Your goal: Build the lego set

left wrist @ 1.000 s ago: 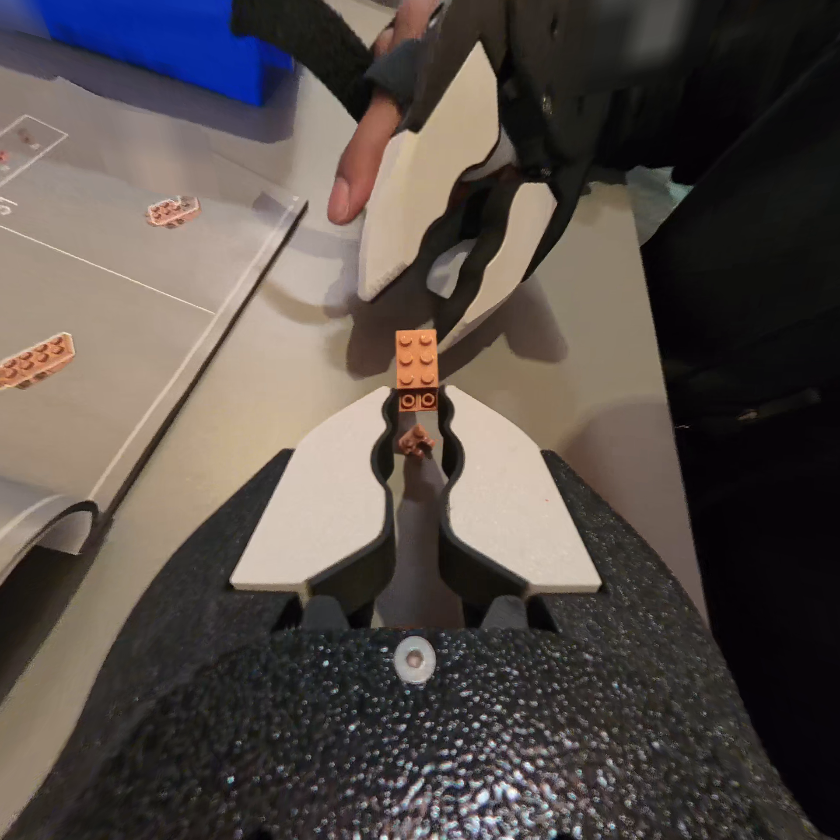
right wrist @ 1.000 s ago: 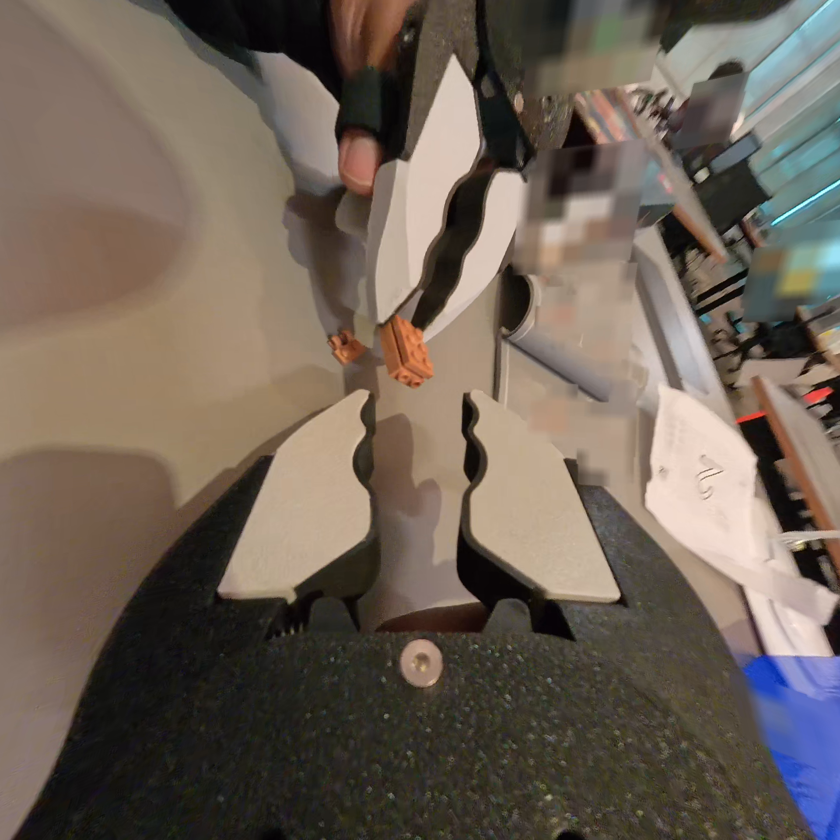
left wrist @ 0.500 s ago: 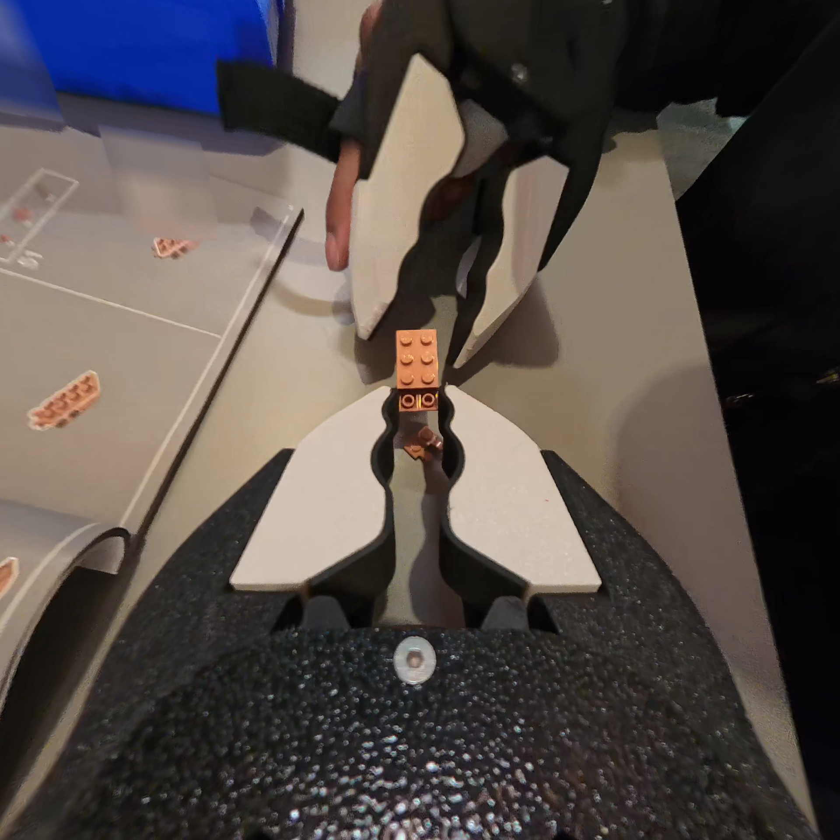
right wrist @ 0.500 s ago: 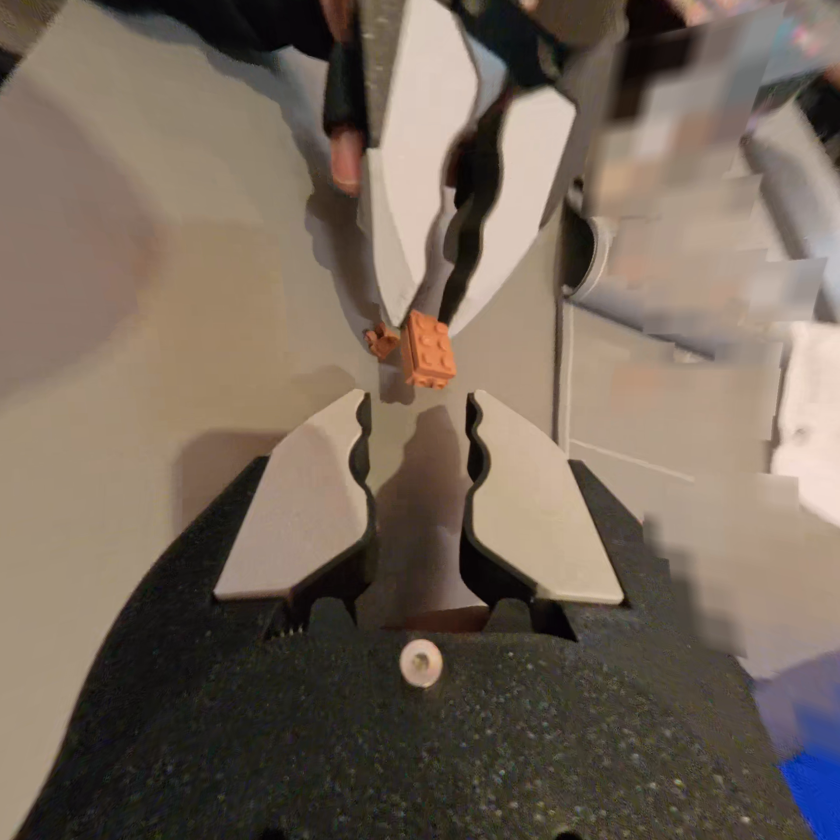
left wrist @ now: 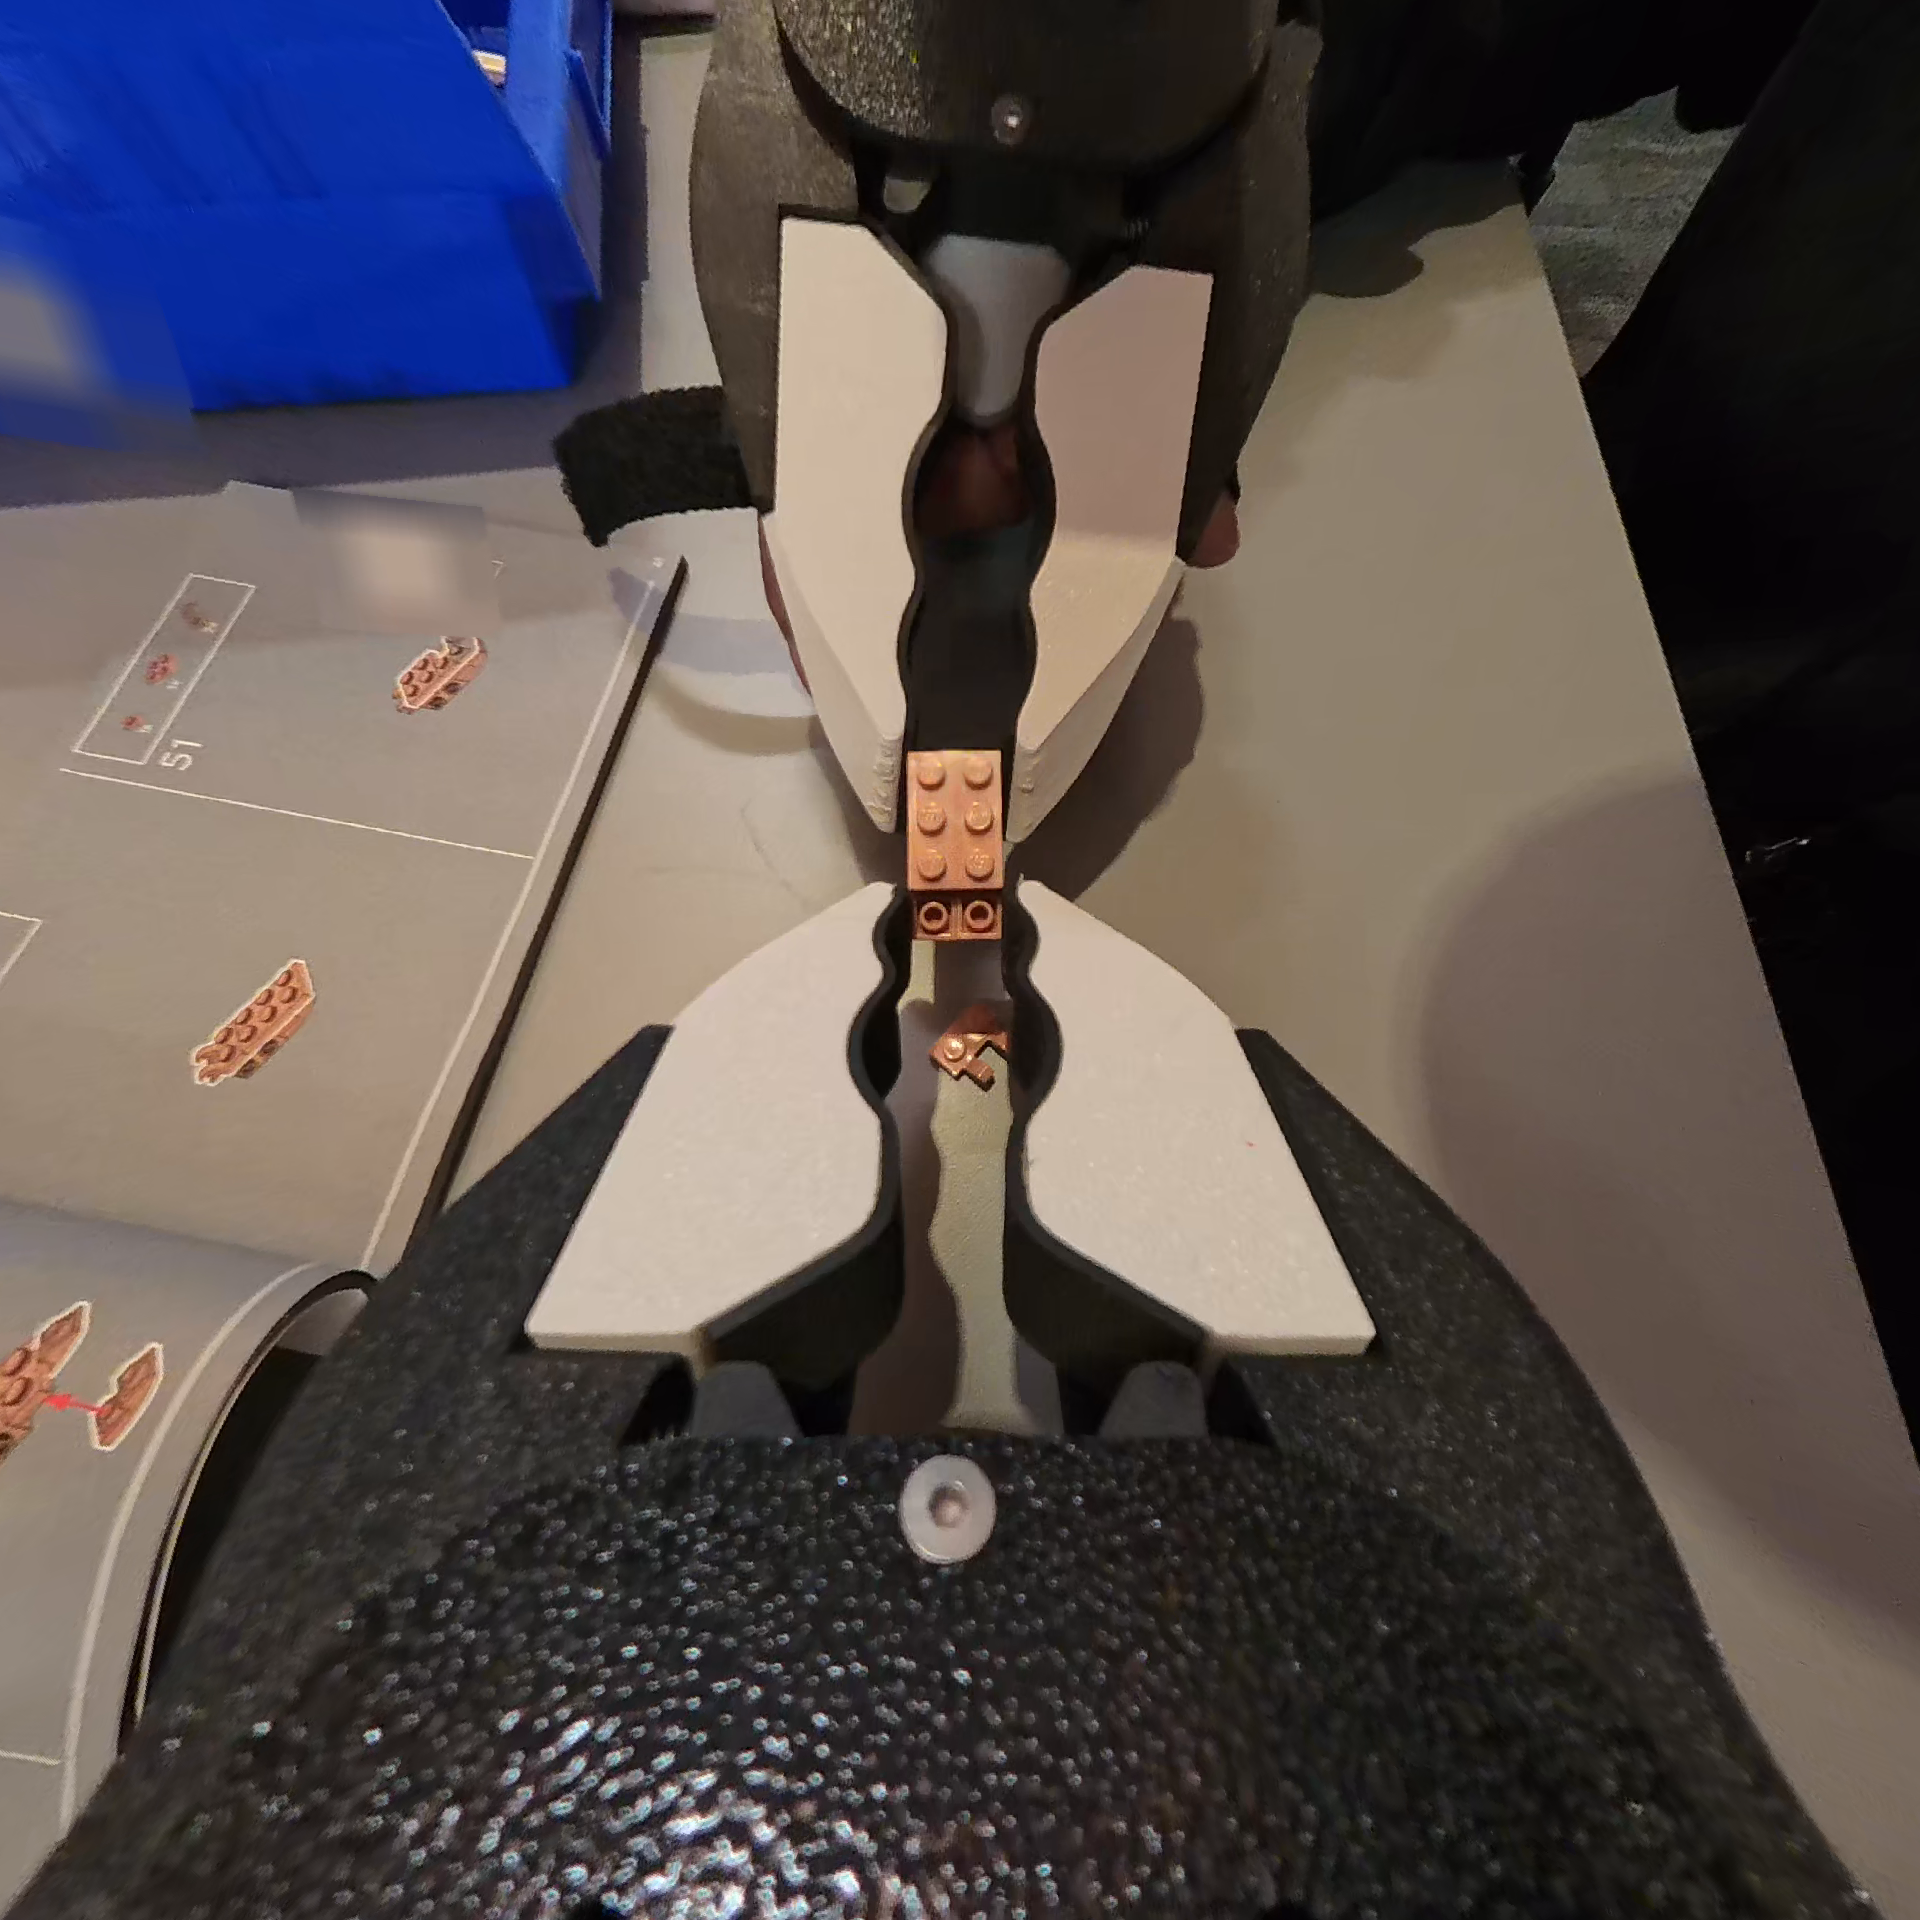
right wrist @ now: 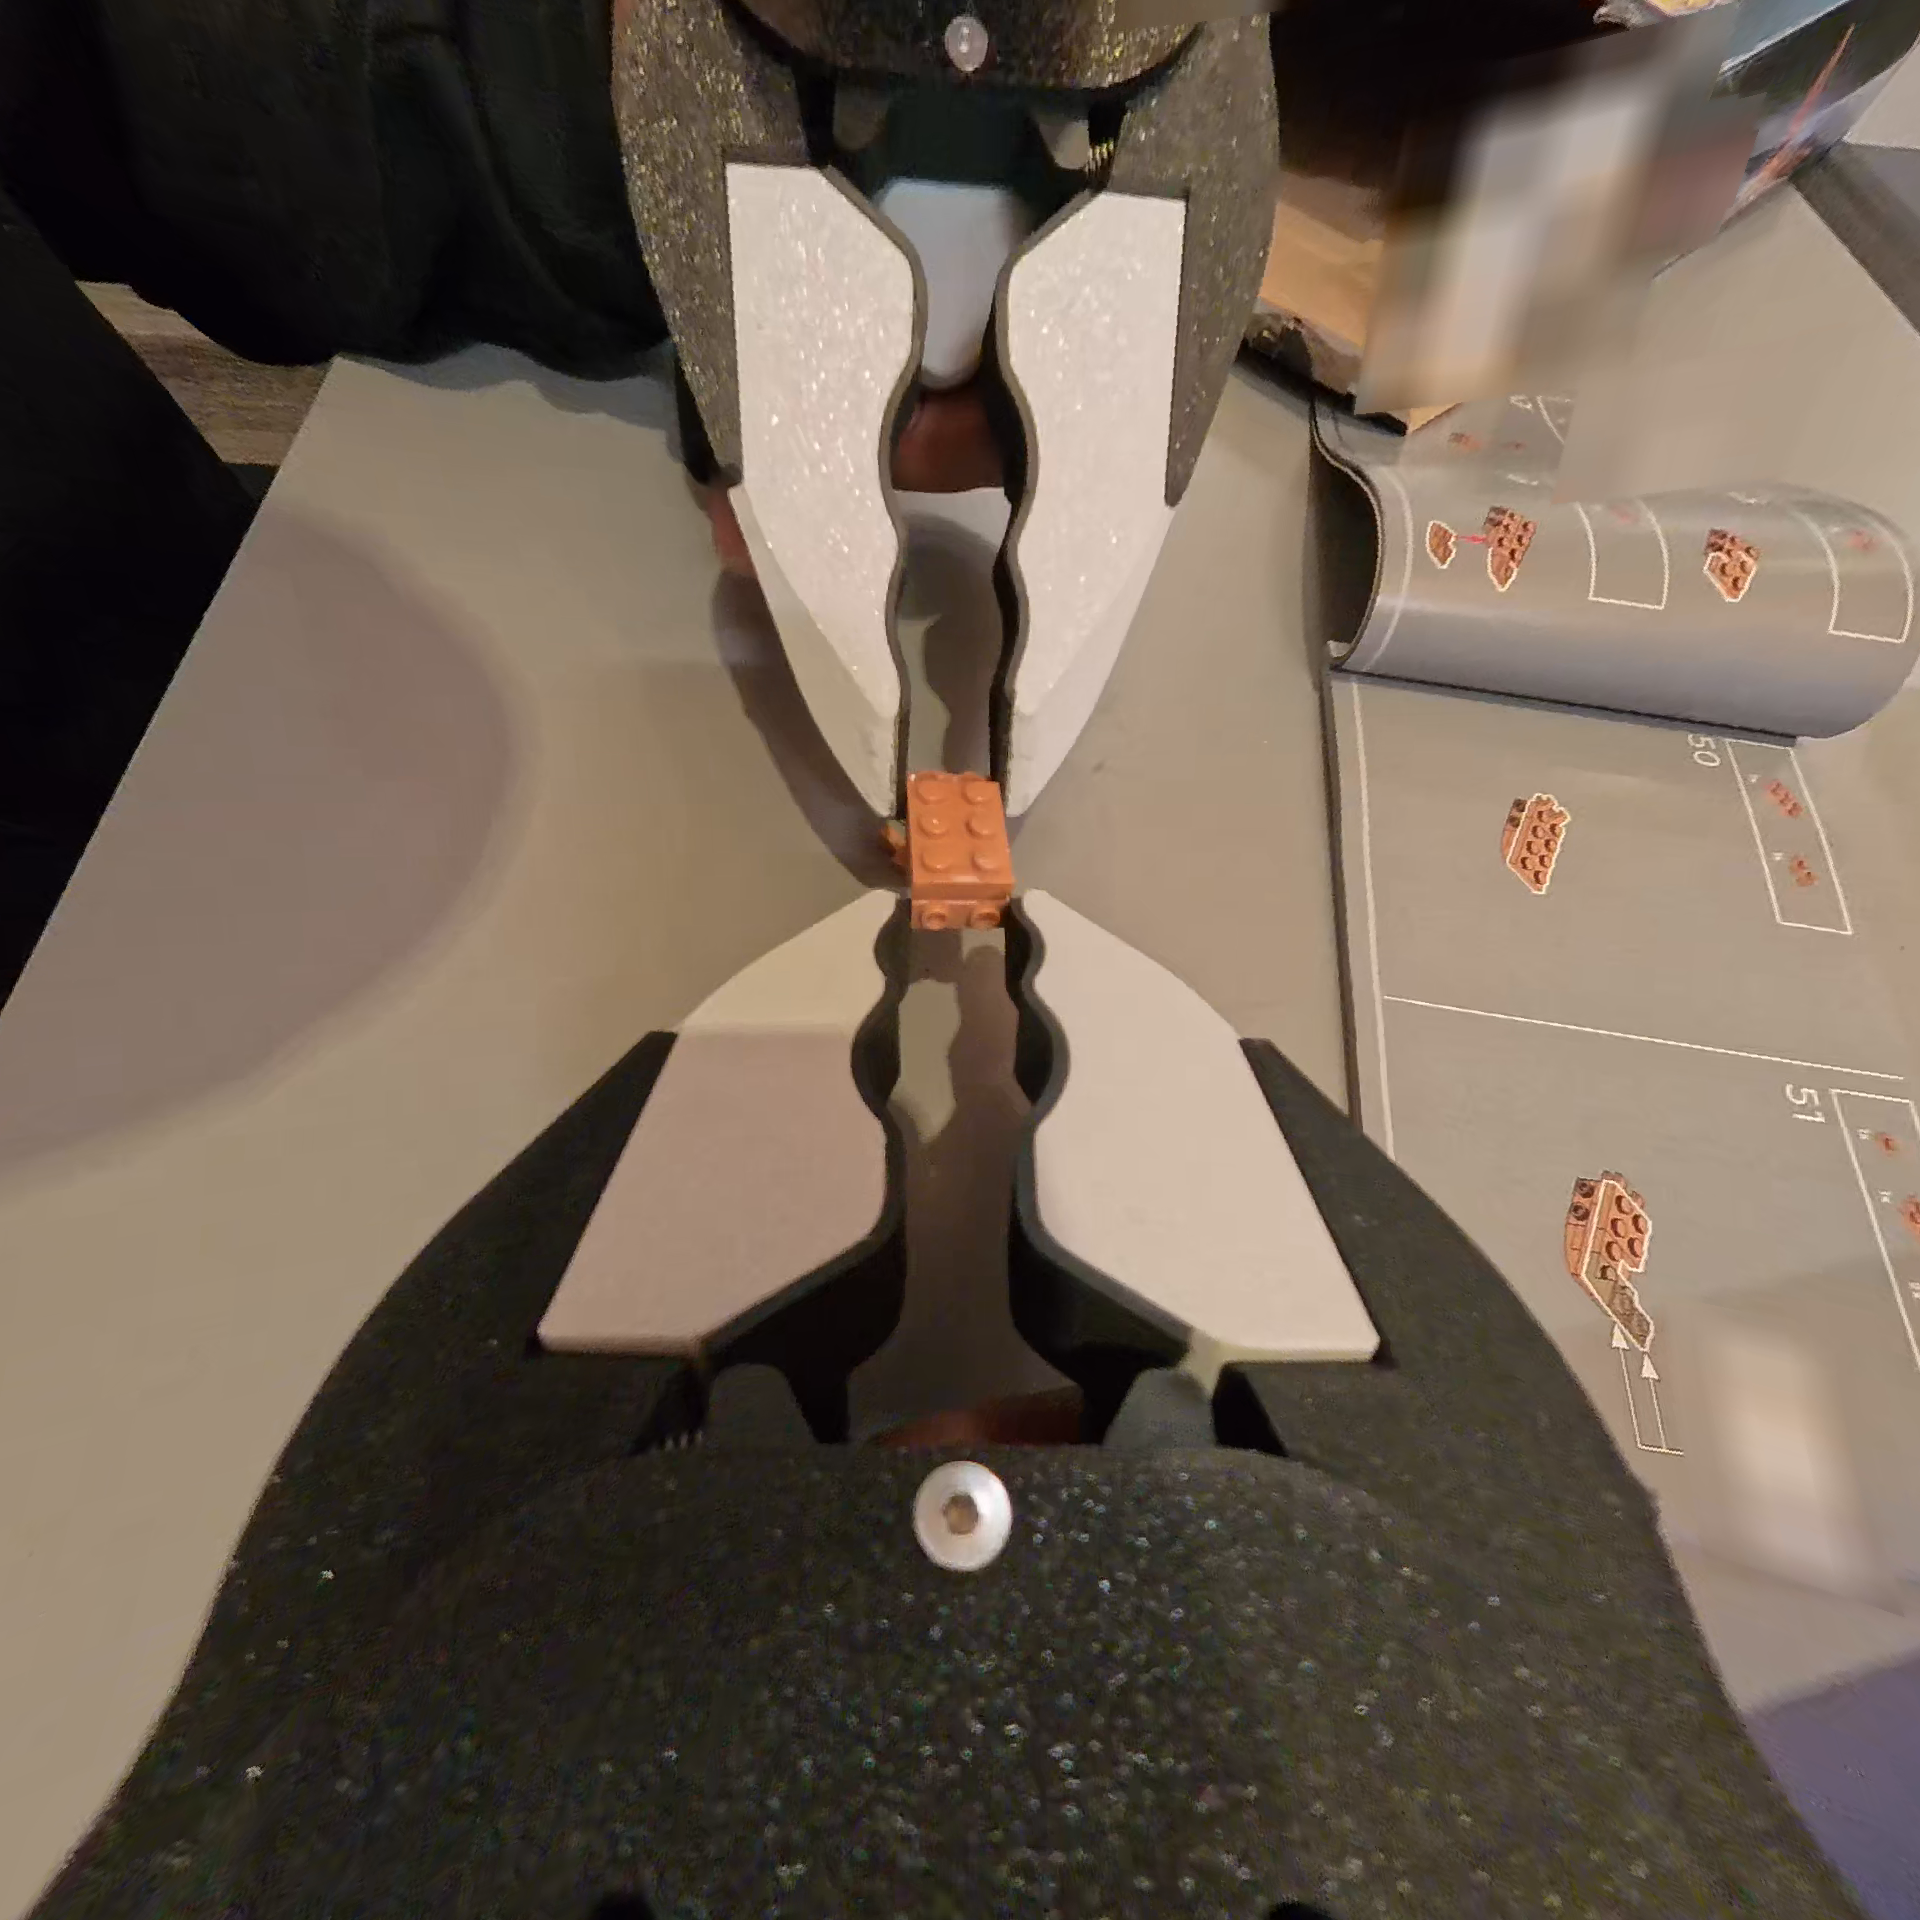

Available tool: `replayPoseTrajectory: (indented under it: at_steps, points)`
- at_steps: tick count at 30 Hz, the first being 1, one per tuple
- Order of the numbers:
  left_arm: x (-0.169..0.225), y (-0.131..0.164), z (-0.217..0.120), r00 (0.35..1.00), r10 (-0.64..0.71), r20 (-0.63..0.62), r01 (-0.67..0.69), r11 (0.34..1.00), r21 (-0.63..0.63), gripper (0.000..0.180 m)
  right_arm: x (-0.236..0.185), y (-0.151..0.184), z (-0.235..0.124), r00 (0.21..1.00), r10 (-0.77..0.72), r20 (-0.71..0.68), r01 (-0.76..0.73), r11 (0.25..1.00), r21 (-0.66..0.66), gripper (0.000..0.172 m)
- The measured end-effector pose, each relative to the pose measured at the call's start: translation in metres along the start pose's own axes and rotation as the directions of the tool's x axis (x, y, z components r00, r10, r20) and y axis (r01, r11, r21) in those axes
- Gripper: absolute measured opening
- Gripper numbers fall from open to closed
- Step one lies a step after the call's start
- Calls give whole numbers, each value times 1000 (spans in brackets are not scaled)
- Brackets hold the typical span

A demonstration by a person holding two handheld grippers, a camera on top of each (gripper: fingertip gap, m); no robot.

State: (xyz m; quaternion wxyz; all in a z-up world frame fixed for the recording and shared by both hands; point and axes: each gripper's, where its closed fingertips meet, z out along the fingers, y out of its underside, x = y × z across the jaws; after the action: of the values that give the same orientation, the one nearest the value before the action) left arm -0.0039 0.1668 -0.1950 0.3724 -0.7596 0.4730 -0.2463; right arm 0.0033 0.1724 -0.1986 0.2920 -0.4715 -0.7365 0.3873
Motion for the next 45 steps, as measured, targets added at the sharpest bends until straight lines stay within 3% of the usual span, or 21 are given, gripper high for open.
replayPoseTrajectory:
  at_steps: [13, 17, 24, 45]
  points:
    - [-3, -9, -8, 1000, 1, 18, -2, 998, 56, 28, 4, -9, -6, 998, 61, 7, -61, 995, 78, 17]
    - [-2, -18, -10, 1000, -2, 19, 0, 994, 107, 28, 2, -8, -4, 1000, 15, -13, -15, 998, 60, 17]
    - [2, -13, -4, 1000, 0, 0, 0, 997, 74, 16, -1, -8, -1, 999, -23, -25, 24, 999, 46, 17]
    - [0, -15, -14, 1000, 13, 11, -14, 997, 82, 16, 2, -17, -7, 999, -8, -37, 13, 992, 126, 17]
